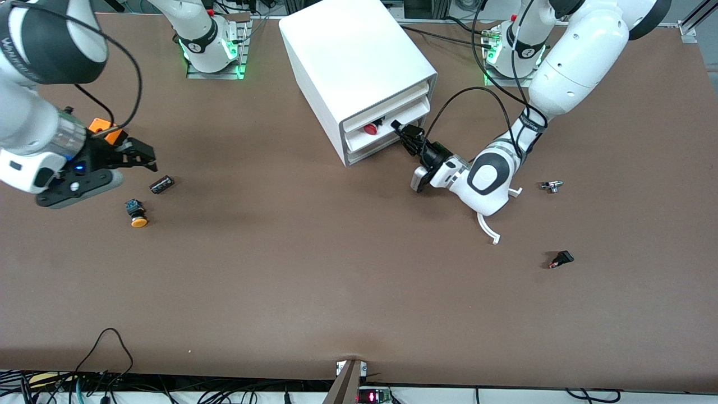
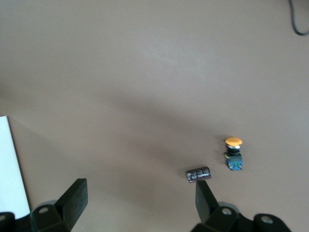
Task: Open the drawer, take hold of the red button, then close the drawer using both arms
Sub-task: 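Withdraw the left gripper while the right gripper reaches into the drawer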
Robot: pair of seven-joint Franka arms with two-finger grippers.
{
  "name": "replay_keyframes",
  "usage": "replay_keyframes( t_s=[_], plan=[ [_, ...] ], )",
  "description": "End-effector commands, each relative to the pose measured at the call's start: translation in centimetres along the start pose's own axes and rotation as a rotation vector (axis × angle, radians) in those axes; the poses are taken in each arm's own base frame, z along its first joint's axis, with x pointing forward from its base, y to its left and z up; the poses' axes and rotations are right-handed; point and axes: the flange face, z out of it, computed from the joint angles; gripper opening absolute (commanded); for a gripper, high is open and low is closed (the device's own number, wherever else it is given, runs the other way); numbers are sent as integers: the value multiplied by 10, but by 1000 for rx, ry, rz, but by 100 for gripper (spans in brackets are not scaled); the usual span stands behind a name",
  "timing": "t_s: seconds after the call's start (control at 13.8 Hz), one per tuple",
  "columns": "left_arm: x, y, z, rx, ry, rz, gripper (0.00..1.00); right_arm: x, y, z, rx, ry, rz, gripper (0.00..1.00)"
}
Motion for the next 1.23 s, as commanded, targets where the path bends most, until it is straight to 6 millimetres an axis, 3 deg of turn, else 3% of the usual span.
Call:
replay_keyframes(
  t_s=[0.0, 0.51, 1.01, 1.08, 1.16],
  plan=[
    [4, 8, -20, 0, 65, -30, 8, 15, -28, 6, 12, -10, 44, 99],
    [-1, 10, -59, 8, 132, -38, 8, 76, -145, 35, 50, -19, 170, 99],
    [-4, 17, -102, 29, 191, -15, 10, 101, -282, 80, 80, 13, 393, 99],
    [-5, 16, -104, 30, 194, -20, 23, 100, -305, 91, 78, 10, 413, 99],
    [-8, 14, -105, 30, 195, -35, 58, 100, -324, 100, 79, 13, 437, 99]
  ],
)
